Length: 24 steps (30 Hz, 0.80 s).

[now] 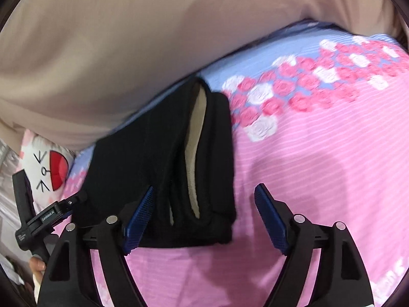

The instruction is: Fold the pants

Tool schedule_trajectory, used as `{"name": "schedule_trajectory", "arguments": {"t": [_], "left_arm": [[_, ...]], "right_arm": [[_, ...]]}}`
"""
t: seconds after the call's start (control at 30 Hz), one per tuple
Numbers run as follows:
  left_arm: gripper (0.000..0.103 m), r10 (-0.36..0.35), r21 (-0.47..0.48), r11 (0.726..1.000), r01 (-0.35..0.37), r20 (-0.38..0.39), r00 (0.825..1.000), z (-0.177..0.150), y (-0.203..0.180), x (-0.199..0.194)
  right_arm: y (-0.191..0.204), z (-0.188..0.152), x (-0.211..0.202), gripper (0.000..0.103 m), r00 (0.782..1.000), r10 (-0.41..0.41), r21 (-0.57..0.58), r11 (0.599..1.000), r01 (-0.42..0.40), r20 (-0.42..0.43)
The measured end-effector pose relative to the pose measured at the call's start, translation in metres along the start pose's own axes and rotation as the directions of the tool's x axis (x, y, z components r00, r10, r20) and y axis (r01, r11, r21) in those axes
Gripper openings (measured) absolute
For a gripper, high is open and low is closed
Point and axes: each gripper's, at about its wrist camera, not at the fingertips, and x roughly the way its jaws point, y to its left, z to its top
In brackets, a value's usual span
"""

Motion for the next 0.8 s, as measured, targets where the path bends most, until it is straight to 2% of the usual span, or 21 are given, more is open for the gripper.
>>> {"name": "schedule_trajectory", "arguments": {"t": [0.03, 0.07, 0.1, 0.17, 0.23, 0.3, 0.37, 0.4, 0.43, 0.47, 0.5, 0.53, 0.57, 0.6, 0.63, 0.7, 0.77, 0.8], "left_arm": [[0.087, -0.018, -0.016, 1.000, 0.018, -0.021, 1.000, -0.002, 0.000, 0.007], [0.069, -0.046, -0.028, 0.999, 0.046, -0.026, 0.999, -0.002, 0.001, 0.008], [0.063, -0.087, -0.038, 0.996, 0.086, -0.034, 0.996, -0.002, 0.000, 0.007], [0.043, -0.085, -0.026, 0.996, 0.084, -0.027, 0.996, -0.002, -0.003, -0.005], [0.035, -0.080, -0.010, 0.997, 0.080, -0.012, 0.997, -0.005, -0.005, -0.023], [0.035, -0.080, -0.004, 0.997, 0.080, -0.015, 0.997, -0.011, -0.002, -0.030], [0.045, -0.041, 0.010, 0.999, 0.042, -0.038, 0.998, -0.019, -0.002, -0.022], [0.048, -0.018, 0.023, 1.000, 0.018, -0.029, 0.999, -0.022, -0.003, -0.021], [0.053, 0.003, 0.037, 0.999, -0.003, -0.012, 1.000, -0.024, -0.006, -0.026], [0.054, 0.025, 0.048, 0.999, -0.025, 0.001, 1.000, -0.025, -0.010, -0.031], [0.055, 0.049, 0.058, 0.997, -0.050, 0.020, 0.999, -0.026, -0.012, -0.040], [0.060, 0.086, 0.062, 0.994, -0.090, 0.061, 0.994, -0.026, -0.015, -0.054], [0.064, 0.102, 0.059, 0.992, -0.107, 0.091, 0.991, -0.021, -0.013, -0.065], [0.065, 0.112, 0.057, 0.991, -0.121, 0.131, 0.985, -0.018, -0.016, -0.076], [0.068, 0.122, 0.051, 0.990, -0.132, 0.164, 0.979, -0.014, -0.021, -0.084], [0.071, 0.127, 0.061, 0.988, -0.141, 0.188, 0.974, -0.007, -0.029, -0.086], [0.071, 0.136, 0.083, 0.985, -0.150, 0.161, 0.978, -0.002, -0.038, -0.071], [0.071, 0.142, 0.094, 0.983, -0.156, 0.137, 0.980, -0.003, -0.042, -0.060]], "right_arm": [[0.003, -0.002, 0.005, 0.054, 1.000, 0.014, -0.007, 1.000, -0.014, -0.012], [0.005, -0.003, 0.008, 0.046, 0.999, 0.046, -0.008, 0.999, -0.046, -0.018], [0.009, -0.004, 0.004, 0.039, 0.999, 0.053, -0.010, 0.999, -0.053, -0.005], [0.019, -0.004, -0.009, 0.035, 0.999, 0.049, -0.038, 0.998, -0.049, 0.007], [0.024, -0.009, -0.031, 0.034, 0.995, 0.095, -0.025, 0.995, -0.094, 0.028], [0.023, -0.017, -0.043, 0.037, 0.995, 0.096, -0.028, 0.995, -0.095, 0.034], [0.014, -0.025, -0.034, 0.044, 0.999, 0.050, -0.020, 0.999, -0.050, 0.002], [0.007, -0.028, -0.027, 0.053, 1.000, 0.017, -0.003, 1.000, -0.017, -0.024], [0.001, -0.030, -0.026, 0.053, 0.999, 0.023, 0.019, 1.000, -0.023, -0.038], [-0.002, -0.030, -0.032, 0.053, 0.999, 0.037, 0.046, 0.998, -0.035, -0.032], [-0.001, -0.028, -0.047, 0.053, 1.000, 0.022, 0.050, 0.999, -0.022, 0.002], [0.004, -0.026, -0.064, 0.052, 0.998, -0.013, 0.026, 1.000, 0.011, 0.065], [0.016, -0.022, -0.084, 0.050, 0.988, -0.060, -0.024, 0.998, 0.064, 0.139], [0.025, -0.018, -0.092, 0.035, 0.984, -0.078, -0.060, 0.994, 0.089, 0.163], [0.037, -0.014, -0.097, 0.018, 0.982, -0.084, -0.099, 0.990, 0.101, 0.167], [0.058, -0.005, -0.090, 0.006, 0.989, -0.060, -0.169, 0.982, 0.083, 0.136], [0.074, -0.001, -0.069, 0.004, 0.992, -0.074, -0.230, 0.968, 0.096, 0.104], [0.077, 0.002, -0.051, 0.004, 0.990, -0.111, -0.264, 0.956, 0.131, 0.090]]}}
